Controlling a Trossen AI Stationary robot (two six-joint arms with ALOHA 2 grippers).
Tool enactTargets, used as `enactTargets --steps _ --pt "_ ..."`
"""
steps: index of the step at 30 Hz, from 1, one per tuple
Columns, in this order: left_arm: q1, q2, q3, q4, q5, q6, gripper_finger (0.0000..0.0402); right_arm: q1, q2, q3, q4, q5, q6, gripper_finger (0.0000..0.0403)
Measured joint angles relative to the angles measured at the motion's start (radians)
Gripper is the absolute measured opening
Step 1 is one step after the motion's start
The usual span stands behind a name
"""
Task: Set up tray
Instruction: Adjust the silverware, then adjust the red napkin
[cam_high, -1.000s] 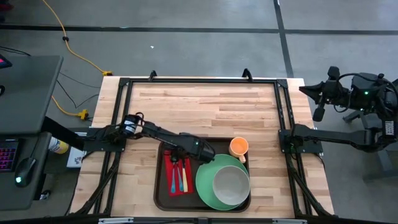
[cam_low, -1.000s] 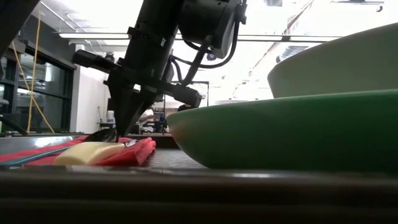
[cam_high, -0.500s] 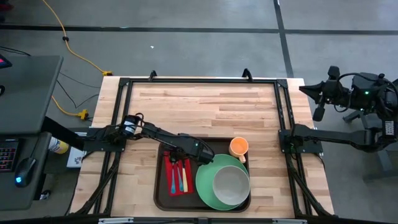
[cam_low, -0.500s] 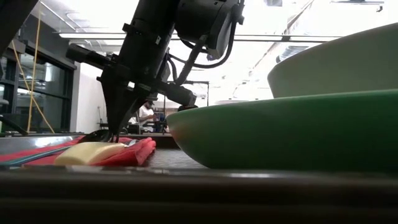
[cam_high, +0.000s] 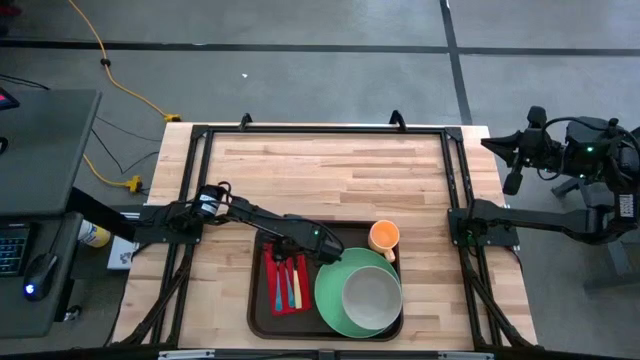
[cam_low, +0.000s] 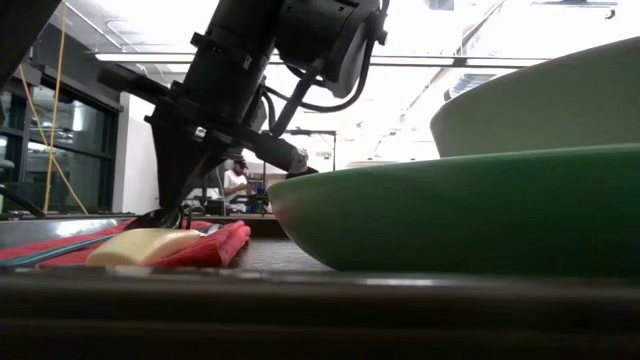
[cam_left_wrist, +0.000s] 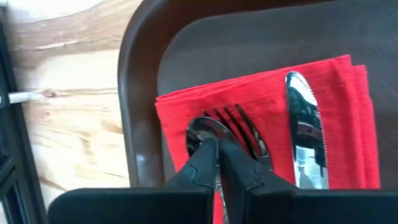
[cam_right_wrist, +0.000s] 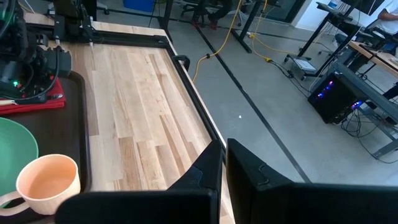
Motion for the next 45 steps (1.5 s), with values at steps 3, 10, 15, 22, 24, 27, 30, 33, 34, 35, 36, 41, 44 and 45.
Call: enactTargets --steps 3,10,15,22,24,27,30,33,34,35,36,41,44,45 --pt "0.000 0.000 0.000 -0.013 0.000 0.000 0.0051 0.000 0.000 0.000 0.000 0.000 0.004 0.0000" --pt "0.000 0.000 0.000 -0.014 0.000 0.000 0.0051 0.000 0.000 0.001 0.000 0.000 0.004 0.0000" --pt "0.000 -0.018 0.000 -0.017 -0.025 0.000 0.0051 0.000 0.000 0.001 0.000 0.000 0.004 0.0000" --pt "0.002 -0.082 0.001 -0.063 -0.168 0.007 0.0051 0.000 0.012 0.002 0.001 0.000 0.005 0.0000" --pt "0.002 -0.093 0.001 -0.073 -0.202 0.008 0.0051 0.000 0.017 0.002 0.000 0.000 0.016 0.0000" --pt "0.002 -0.098 0.001 -0.089 -0.224 0.009 0.0051 0.000 0.019 0.002 0.000 -0.002 0.023 0.0000" --pt "0.002 -0.098 0.001 -0.087 -0.226 0.037 0.0051 0.000 0.019 0.002 0.000 -0.005 0.023 0.0000" --pt "0.002 -0.098 0.001 -0.072 -0.234 0.109 0.0051 0.000 0.024 0.002 0.000 -0.018 0.031 0.0000" --pt "0.002 -0.098 0.001 -0.062 -0.251 0.136 0.0051 0.000 0.026 0.002 0.001 -0.037 0.041 0.0000" --pt "0.002 -0.098 0.001 -0.054 -0.273 0.162 0.0051 0.000 0.034 0.002 0.002 -0.065 0.049 0.0000" --pt "0.002 -0.098 0.001 -0.047 -0.297 0.187 0.0051 0.000 0.044 0.002 0.006 -0.093 0.058 0.0000" --pt "0.003 -0.144 -0.031 -0.033 -0.365 0.255 0.0051 0.000 0.143 0.002 0.037 -0.266 0.110 0.0000" --pt "0.002 -0.202 -0.097 0.014 -0.416 0.273 0.0051 0.000 0.223 0.002 0.074 -0.331 0.113 0.0000" --pt "0.001 -0.235 -0.132 0.031 -0.431 0.278 0.0051 0.000 0.249 0.001 0.093 -0.352 0.114 0.0000"
